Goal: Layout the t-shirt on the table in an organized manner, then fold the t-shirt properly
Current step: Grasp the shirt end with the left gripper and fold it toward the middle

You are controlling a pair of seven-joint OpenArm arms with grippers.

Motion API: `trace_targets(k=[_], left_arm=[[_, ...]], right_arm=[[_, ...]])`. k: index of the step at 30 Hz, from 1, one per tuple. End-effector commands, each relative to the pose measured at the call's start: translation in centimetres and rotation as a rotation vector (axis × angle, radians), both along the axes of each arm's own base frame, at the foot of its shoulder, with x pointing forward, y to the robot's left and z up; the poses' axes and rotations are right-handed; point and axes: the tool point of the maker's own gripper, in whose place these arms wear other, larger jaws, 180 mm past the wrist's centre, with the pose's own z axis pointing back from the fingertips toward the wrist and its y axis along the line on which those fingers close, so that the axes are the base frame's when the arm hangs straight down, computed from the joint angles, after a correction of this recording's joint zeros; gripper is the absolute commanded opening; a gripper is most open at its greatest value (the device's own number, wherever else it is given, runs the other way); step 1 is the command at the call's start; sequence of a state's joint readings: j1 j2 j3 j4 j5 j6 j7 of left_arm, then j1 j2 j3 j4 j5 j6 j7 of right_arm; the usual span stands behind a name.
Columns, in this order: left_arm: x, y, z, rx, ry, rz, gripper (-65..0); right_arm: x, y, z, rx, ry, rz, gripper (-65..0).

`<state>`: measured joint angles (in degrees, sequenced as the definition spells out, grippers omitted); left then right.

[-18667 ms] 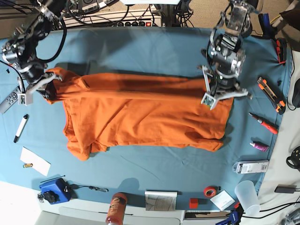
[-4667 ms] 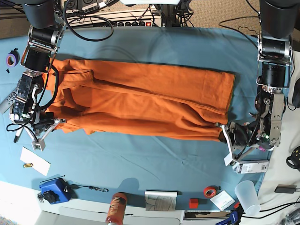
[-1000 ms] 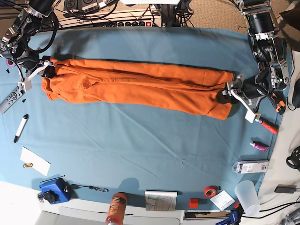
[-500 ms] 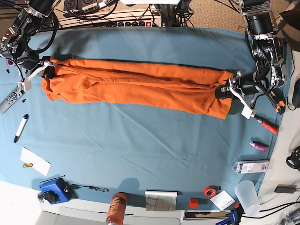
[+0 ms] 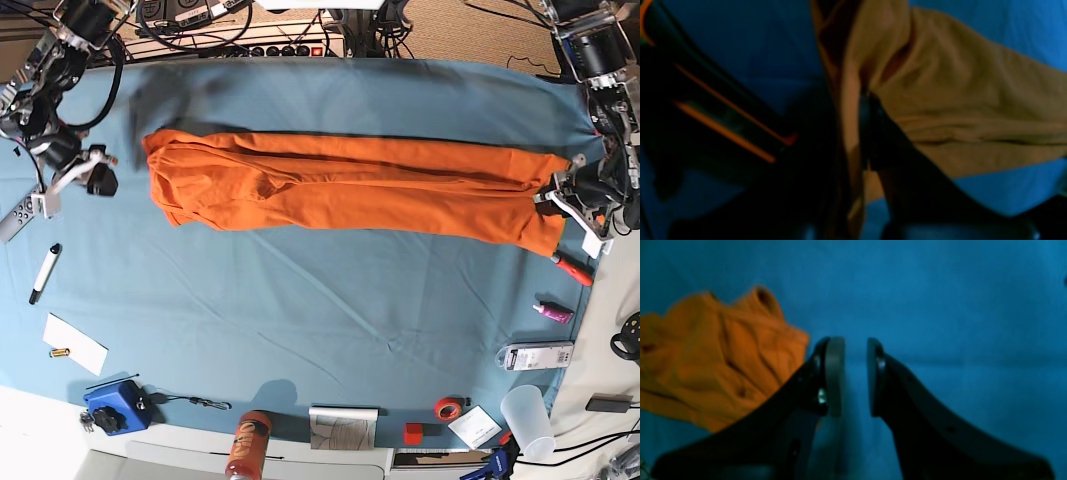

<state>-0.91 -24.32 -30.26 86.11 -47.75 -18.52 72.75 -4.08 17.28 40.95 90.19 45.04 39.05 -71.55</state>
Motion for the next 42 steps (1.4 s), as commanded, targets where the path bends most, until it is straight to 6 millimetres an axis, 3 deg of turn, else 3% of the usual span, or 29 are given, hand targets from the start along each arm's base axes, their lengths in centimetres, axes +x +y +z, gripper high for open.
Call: trace_targets(k=[1,9,12,15,20,28,36,37,40,42], left_arm=[[1.0,-0.1,2.3,-0.004,-0.074,-0.037,-65.0],[-0.7,-6.2,8.8,0.041,-0.331,-0.256,-65.0],[-2.1,-9.5,9.8,0.035,-0.389,-0.316,-65.0],[-2.7,-12.6,8.8,0.018,-0.381,-0.345,-65.0],[-1.8,-15.6,7.0,0.059,-0.329,-0.309,-65.0],[-0.6,-22.6,7.0,0.097,-0.362,-0.387,-65.0],[-0.6,-25.2,5.9,0.208,-0.370,-0.434,-65.0],[-0.6,-25.4,6.0,0.207,-0.378,-0.439,-62.7],[-0.6,-25.9,6.3,0.194,-0.397,-0.444,-38.3],[-0.6,-26.1,6.4,0.187,-0.395,-0.448,-32.1]], right_arm=[[1.2,-0.7,2.0,-0.023,-0.068,0.003,-52.5],[1.9,-0.7,2.6,-0.023,-0.085,0.005,-52.5],[1.7,-0.6,2.4,-0.023,-0.074,0.007,-52.5],[1.7,-0.6,2.4,-0.023,-0.070,0.008,-52.5],[1.7,-0.6,2.3,-0.023,-0.067,0.009,-52.5],[1.7,-0.6,2.3,-0.024,-0.066,0.009,-52.5],[1.7,-0.6,2.4,-0.024,-0.067,0.009,-52.5],[1.7,-0.6,2.3,-0.024,-0.067,0.009,-52.5],[1.7,-0.6,2.4,-0.024,-0.067,0.009,-52.5],[1.7,-0.6,2.4,-0.024,-0.067,0.009,-52.5]])
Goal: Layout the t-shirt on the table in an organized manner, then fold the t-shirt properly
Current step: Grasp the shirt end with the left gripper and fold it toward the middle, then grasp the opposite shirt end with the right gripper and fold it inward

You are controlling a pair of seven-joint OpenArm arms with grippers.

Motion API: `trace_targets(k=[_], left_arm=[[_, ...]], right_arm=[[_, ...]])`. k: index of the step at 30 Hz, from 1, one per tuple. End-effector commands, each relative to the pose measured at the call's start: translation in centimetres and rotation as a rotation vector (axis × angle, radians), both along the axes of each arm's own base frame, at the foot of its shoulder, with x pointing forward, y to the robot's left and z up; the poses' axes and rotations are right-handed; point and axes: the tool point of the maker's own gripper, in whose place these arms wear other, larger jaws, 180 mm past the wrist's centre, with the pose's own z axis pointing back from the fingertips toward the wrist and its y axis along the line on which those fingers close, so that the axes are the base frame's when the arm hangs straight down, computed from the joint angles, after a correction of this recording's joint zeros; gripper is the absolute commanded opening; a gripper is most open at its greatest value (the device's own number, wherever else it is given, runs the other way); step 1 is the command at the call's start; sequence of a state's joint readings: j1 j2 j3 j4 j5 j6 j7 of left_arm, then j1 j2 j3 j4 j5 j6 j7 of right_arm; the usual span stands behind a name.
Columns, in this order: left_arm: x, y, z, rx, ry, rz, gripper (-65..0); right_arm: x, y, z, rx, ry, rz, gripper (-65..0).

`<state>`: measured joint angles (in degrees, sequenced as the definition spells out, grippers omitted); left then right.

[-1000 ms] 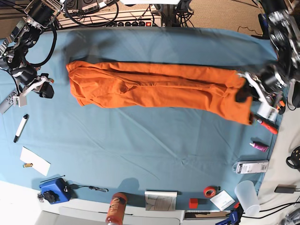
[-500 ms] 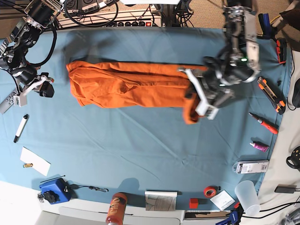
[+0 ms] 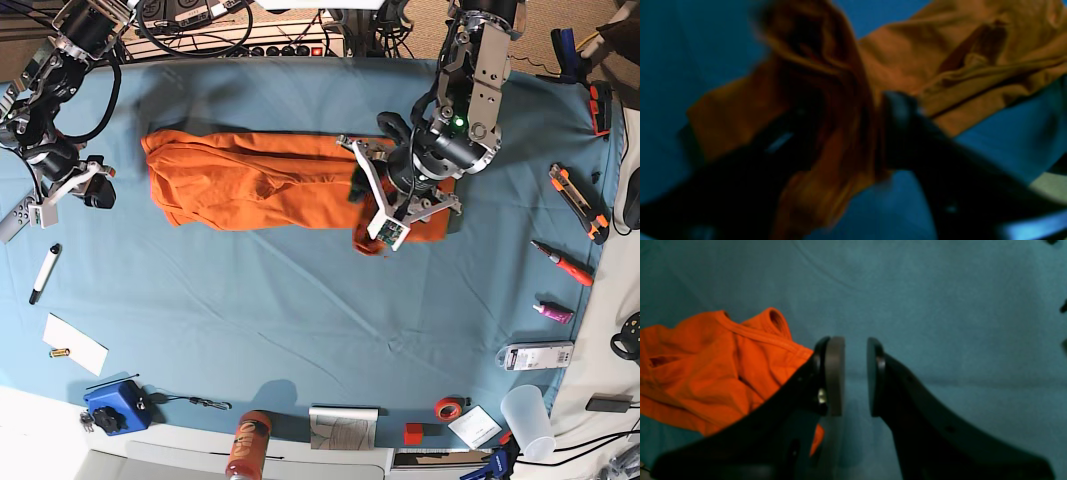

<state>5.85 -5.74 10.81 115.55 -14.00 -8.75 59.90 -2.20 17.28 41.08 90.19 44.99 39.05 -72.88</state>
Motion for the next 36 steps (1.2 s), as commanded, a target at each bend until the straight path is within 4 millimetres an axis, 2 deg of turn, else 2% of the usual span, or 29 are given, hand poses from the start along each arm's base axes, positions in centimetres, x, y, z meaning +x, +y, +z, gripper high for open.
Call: trace_targets(k=[1,4,7,10,12,15,20,24,33,34,36], left_arm=[[0.7,-0.4,1.5,-0.026,-0.041,-0.005,-32.1],[0.7,0.0,2.7,-0.034,-0.048,0.028,-32.2],[1.7,2.5,4.2,0.030,-0.115,0.138,-33.2],[2.6,5.9,4.1,0.127,-0.141,0.265,-40.2],[2.7,6.9,3.3,0.150,-0.121,0.294,-46.6],[2.1,6.6,1.0,0.151,-0.051,0.276,-51.5],[0.8,5.1,-1.7,0.119,0.032,0.199,-51.5],[0.6,5.1,-3.1,0.124,0.061,0.199,-51.5],[0.6,5.1,-3.2,0.124,0.064,0.199,-51.5],[0.6,5.1,-3.2,0.124,0.064,0.199,-51.5],[0.6,5.1,-3.1,0.124,0.063,0.199,-51.5]], right_arm=[[0.9,-0.6,1.8,-0.023,-0.057,0.005,-52.5],[0.9,-0.6,1.8,-0.022,-0.057,0.005,-52.5],[0.9,-0.6,1.8,-0.022,-0.061,0.005,-52.5],[0.9,-0.6,1.8,-0.022,-0.060,0.005,-52.5],[0.9,-0.6,1.8,-0.022,-0.060,0.005,-52.5],[0.9,-0.6,1.8,-0.022,-0.060,0.005,-52.5],[0.9,-0.6,1.8,-0.022,-0.060,0.005,-52.5],[1.0,-0.1,2.1,-0.001,-0.074,0.025,-52.5],[1.3,3.8,4.8,0.226,-0.179,0.141,-52.4],[1.3,3.9,4.9,0.230,-0.183,0.143,-50.7],[1.1,3.8,4.7,0.227,-0.176,0.142,-41.6]])
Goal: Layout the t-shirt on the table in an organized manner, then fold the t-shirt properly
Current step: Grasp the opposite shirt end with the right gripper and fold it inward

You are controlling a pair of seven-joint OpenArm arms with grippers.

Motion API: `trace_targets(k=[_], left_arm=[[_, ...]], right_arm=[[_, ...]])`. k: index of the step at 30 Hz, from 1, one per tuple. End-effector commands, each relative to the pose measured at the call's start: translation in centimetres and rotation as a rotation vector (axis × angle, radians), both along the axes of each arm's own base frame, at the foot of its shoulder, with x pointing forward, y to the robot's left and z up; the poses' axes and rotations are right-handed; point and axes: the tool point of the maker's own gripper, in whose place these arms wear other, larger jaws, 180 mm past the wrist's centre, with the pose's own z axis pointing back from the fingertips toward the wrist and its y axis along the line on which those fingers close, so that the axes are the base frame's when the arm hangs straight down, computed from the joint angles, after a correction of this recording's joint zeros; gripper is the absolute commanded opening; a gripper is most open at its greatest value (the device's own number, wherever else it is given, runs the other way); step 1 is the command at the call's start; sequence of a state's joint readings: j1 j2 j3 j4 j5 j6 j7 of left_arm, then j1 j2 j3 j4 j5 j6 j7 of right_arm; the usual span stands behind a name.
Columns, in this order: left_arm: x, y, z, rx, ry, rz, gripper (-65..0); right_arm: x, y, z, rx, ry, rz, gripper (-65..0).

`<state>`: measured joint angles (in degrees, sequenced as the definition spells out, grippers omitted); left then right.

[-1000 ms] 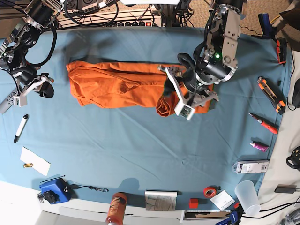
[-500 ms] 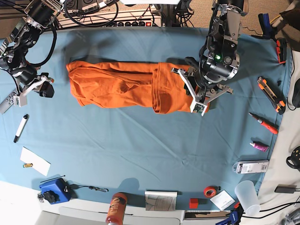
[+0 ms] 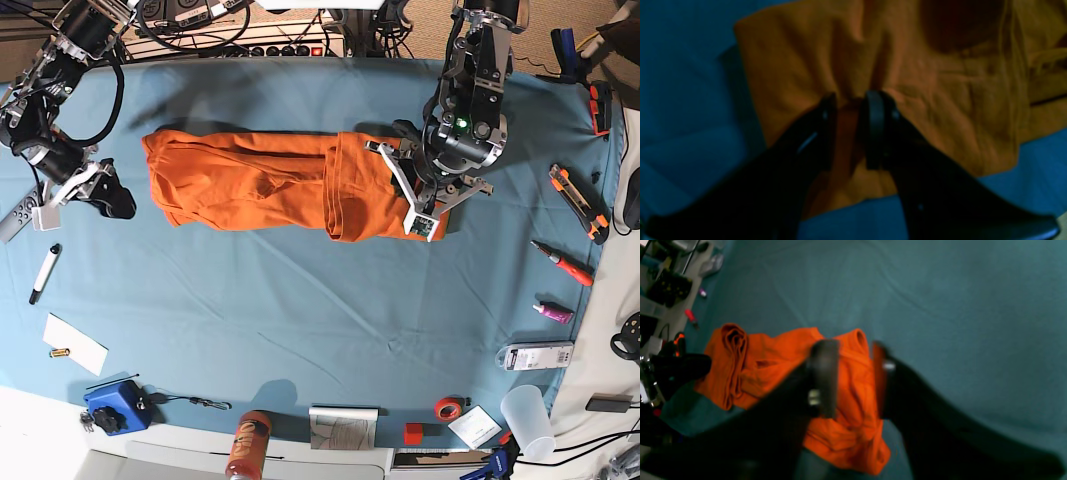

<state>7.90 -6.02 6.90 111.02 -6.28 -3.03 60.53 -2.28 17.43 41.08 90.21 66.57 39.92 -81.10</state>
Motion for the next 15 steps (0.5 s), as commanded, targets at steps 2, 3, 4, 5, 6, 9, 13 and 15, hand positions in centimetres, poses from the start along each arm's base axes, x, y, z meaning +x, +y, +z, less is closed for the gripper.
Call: trace_targets(k=[2,3,4,5,6,9,13,15], left_arm=[[0.8,-0.2,1.1,-0.015,-0.045,0.000,-51.5],[0.8,-0.2,1.1,-0.015,-0.045,0.000,-51.5],[0.8,-0.2,1.1,-0.015,-0.045,0.001,-51.5],[0.8,-0.2,1.1,-0.015,-0.045,0.000,-51.5],[0.8,-0.2,1.1,-0.015,-0.045,0.000,-51.5],[0.8,-0.2,1.1,-0.015,-0.045,0.000,-51.5],[0.9,-0.3,1.2,-0.018,-0.052,-0.001,-51.5],[0.9,-0.3,1.2,-0.018,-0.053,0.000,-51.5]], right_arm=[[0.1,-0.6,1.2,-0.014,-0.036,0.000,-33.4],[-0.1,-0.6,0.9,-0.014,-0.028,0.000,-32.0],[-0.5,-0.6,0.6,-0.014,-0.017,0.000,-31.8],[-0.7,-0.6,0.4,-0.014,-0.009,0.000,-31.8],[-1.0,-0.6,0.1,-0.016,0.003,-0.001,-31.8],[-1.4,-0.6,-0.6,-0.016,0.025,-0.005,-31.8],[-2.2,-0.6,-3.3,0.046,0.100,-0.036,-31.8],[-2.7,-0.7,-5.2,0.109,0.149,-0.058,-31.8]])
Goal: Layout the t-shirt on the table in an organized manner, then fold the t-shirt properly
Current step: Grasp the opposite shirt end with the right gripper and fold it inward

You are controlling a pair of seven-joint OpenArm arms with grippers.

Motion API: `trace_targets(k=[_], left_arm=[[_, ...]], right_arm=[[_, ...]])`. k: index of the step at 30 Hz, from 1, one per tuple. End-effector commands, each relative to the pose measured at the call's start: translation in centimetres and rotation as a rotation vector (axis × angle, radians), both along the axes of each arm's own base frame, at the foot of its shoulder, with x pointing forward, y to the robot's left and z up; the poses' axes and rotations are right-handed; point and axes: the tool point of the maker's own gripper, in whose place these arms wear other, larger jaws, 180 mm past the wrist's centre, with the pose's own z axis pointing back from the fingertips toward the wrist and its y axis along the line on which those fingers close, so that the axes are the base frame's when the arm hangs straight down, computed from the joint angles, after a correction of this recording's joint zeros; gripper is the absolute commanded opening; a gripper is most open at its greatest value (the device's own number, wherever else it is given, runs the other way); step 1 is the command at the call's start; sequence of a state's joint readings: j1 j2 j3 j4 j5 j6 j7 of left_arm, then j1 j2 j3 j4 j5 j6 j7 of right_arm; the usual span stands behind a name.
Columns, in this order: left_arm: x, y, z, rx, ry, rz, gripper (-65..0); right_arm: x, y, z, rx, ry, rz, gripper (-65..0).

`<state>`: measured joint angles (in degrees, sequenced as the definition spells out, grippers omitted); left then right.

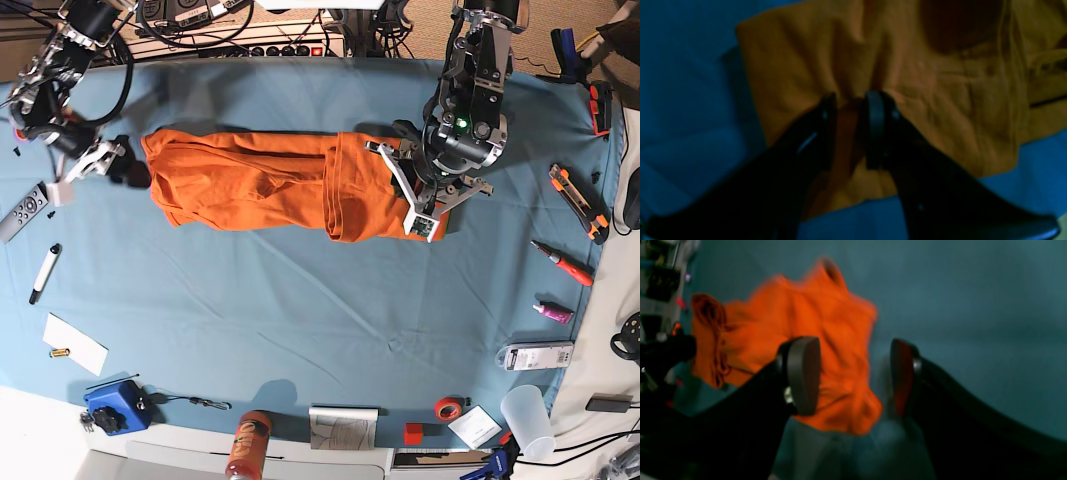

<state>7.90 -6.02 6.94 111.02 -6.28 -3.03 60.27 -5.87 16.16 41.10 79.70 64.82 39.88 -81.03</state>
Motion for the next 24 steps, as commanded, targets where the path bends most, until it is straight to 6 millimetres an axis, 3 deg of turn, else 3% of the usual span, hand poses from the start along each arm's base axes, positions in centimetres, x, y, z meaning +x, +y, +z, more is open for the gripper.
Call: trace_targets(k=[1,5,10,16,21,24], left_arm=[[0.8,-0.3,1.2,-0.017,-0.049,0.000,-51.5],[0.9,-0.3,1.3,-0.019,-0.055,0.001,-51.5],[1.0,-0.4,1.4,-0.023,-0.066,0.000,-51.5],[1.0,-0.4,1.4,-0.022,-0.065,0.001,-51.5],[1.0,-0.4,1.4,-0.023,-0.065,0.001,-51.5],[1.0,-0.4,1.4,-0.025,-0.065,0.001,-51.5]], right_arm=[[0.8,-0.7,0.7,0.013,-0.035,-0.018,-31.8],[1.2,0.7,-1.4,0.144,0.008,-0.028,-31.9],[2.2,4.5,-3.0,0.180,0.068,0.088,-31.9],[0.7,8.3,-6.3,0.143,0.194,0.164,-31.9],[0.7,10.8,-6.8,0.201,0.205,0.162,-31.9],[0.7,10.7,-6.8,0.197,0.205,0.161,-33.2]])
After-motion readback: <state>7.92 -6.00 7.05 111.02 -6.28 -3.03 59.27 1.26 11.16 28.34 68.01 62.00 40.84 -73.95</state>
